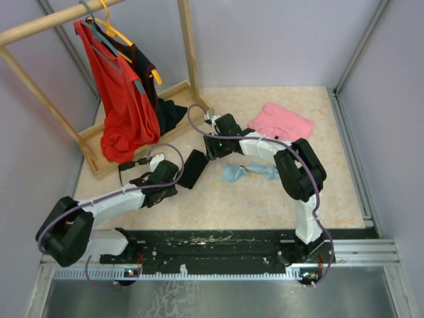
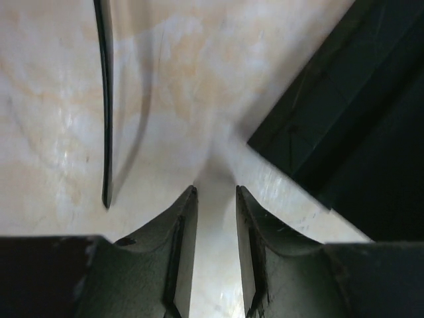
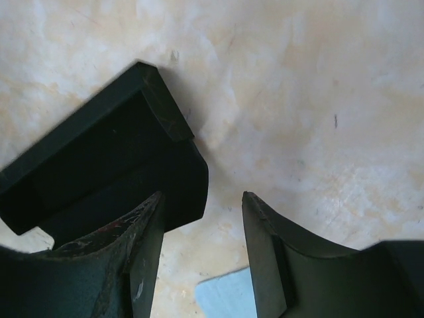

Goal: Organize the sunglasses
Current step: Adjust the sunglasses case at the center of the board.

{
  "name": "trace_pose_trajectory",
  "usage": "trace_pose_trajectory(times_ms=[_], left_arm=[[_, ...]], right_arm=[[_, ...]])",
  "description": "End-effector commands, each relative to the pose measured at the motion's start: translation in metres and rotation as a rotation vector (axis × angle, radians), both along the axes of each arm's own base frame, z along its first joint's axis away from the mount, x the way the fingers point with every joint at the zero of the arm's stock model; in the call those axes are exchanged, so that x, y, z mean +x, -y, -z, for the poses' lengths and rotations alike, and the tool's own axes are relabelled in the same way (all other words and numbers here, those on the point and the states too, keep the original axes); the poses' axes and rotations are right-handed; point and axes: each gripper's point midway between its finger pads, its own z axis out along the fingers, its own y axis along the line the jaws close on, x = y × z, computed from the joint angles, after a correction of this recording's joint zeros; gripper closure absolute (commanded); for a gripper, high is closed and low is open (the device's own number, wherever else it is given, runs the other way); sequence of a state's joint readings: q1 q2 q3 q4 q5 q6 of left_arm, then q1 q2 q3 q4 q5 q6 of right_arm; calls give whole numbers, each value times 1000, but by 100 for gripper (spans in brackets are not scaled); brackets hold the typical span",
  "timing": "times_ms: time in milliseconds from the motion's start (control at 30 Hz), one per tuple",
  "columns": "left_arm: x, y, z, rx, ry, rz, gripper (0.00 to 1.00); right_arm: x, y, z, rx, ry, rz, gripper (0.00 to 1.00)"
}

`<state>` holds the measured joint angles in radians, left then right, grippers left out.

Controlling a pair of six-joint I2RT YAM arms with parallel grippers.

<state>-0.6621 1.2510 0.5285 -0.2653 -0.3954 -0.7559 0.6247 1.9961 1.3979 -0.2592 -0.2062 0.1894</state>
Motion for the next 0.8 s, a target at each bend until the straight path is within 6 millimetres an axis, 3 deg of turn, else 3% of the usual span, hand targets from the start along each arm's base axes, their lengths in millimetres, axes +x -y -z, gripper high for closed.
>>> trace_pose_trajectory(times_ms=[0,200,300,433,600,767], left_arm=[[27,21,-5,-33,47,71,64],[51,39,4,-14,23,119,65],[70,46,4,-7,26,129,65],[82,49,4,0,27,134,65],[86,45,-2,-7,34,135,63],[79,45,-13,-36,56,157,62]], right_arm=[[-11,6,-4,-28,31,-8,50],[-40,19,3,-35,4,4,50],[-60,26,-1,-7,-6,22,43],[-68,38,-6,-3,9,60,32],[-59,56,-37,-12,130,139,31],[-50,57,-73,46,241,156,33]])
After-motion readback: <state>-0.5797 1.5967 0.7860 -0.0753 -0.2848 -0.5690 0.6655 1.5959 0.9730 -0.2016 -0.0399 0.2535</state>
